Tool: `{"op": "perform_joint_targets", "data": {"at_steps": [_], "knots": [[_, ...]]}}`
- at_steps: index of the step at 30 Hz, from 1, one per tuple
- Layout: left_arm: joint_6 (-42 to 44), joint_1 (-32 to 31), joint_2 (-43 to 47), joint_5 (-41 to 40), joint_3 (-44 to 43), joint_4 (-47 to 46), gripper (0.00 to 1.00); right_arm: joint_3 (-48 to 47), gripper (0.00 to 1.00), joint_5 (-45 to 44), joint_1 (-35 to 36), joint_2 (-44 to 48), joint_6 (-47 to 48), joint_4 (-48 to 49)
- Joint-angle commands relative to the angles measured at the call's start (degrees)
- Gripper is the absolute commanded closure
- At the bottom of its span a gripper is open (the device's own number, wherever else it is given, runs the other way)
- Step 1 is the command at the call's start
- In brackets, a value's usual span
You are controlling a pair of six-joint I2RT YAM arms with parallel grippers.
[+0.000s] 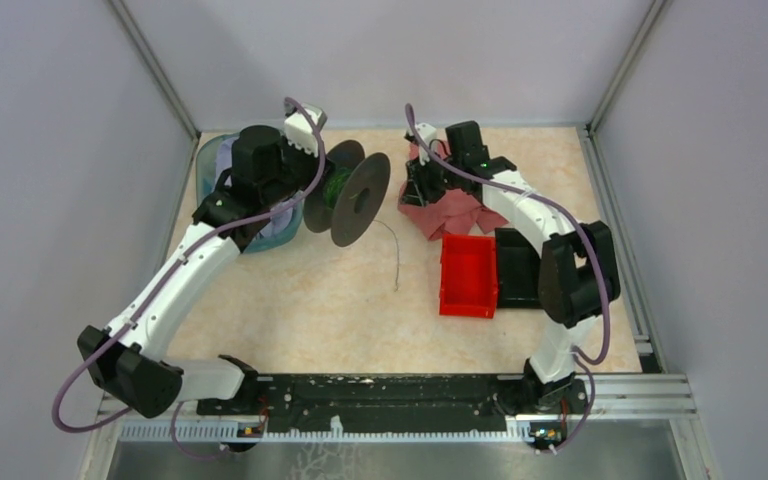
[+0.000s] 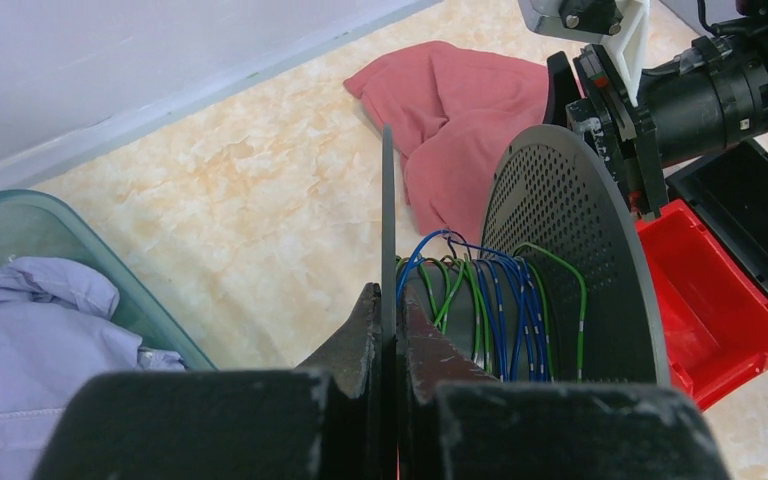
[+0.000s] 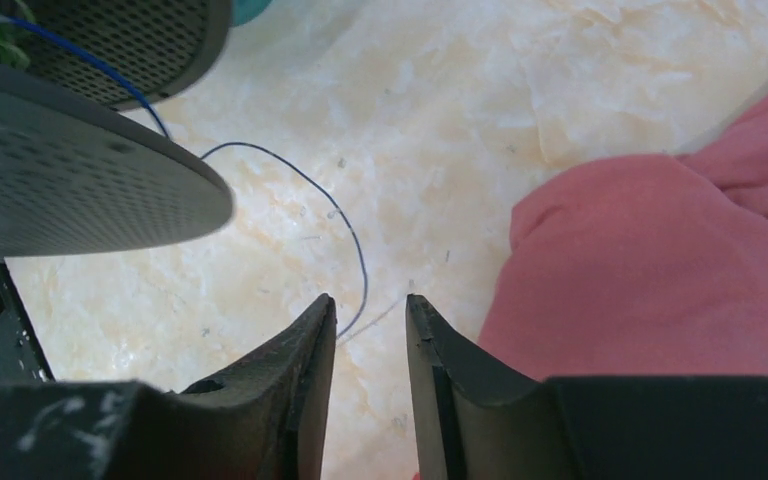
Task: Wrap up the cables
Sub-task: Wrap the cable around the cable reel.
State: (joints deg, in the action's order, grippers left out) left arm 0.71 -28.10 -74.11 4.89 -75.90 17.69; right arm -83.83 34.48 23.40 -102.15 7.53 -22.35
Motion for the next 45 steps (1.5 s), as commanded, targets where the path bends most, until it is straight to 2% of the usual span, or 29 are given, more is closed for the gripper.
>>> {"op": "perform_joint_targets", "data": {"at_steps": [1,4,14,20,25,27,36,45], "knots": [[-1.1,0.6,3.0,2.9,-4.0,-2.3,1.00,1.4,0.65,2.9,-2.4,4.8,0.5,4.7],[-1.1,0.9,3.3,4.6,-4.8,-1.5,1.00,2.7,0.56,4.0,-3.4,4.7,-0.7,6.3],[-2.3,1.5,3.1,9.3,-8.5,0.7,1.00,7.2,0.42,15.0,-4.2,-1.5,-8.4,15.6],[-2.4,1.5,2.7,9.3,-9.1,0.7,1.00,8.5,0.40,21.1,-3.8,-5.1,-13.1,20.1],[-2.4,1.5,2.5,9.2,-9.0,0.6,1.00,9.7,0.40,22.6,-2.7,-5.8,-12.0,19.7],[-2.3,1.6,2.4,9.0,-9.0,0.5,1.00,10.0,0.42,22.6,-2.0,-6.3,-11.1,18.8],[-2.3,1.6,2.1,8.6,-9.1,0.4,1.00,9.4,0.67,23.2,-1.0,-8.2,-10.5,17.9],[-2.5,1.6,1.8,8.3,-7.9,-0.3,1.00,9.3,0.86,23.1,-1.1,-7.0,-9.3,17.2]]}}
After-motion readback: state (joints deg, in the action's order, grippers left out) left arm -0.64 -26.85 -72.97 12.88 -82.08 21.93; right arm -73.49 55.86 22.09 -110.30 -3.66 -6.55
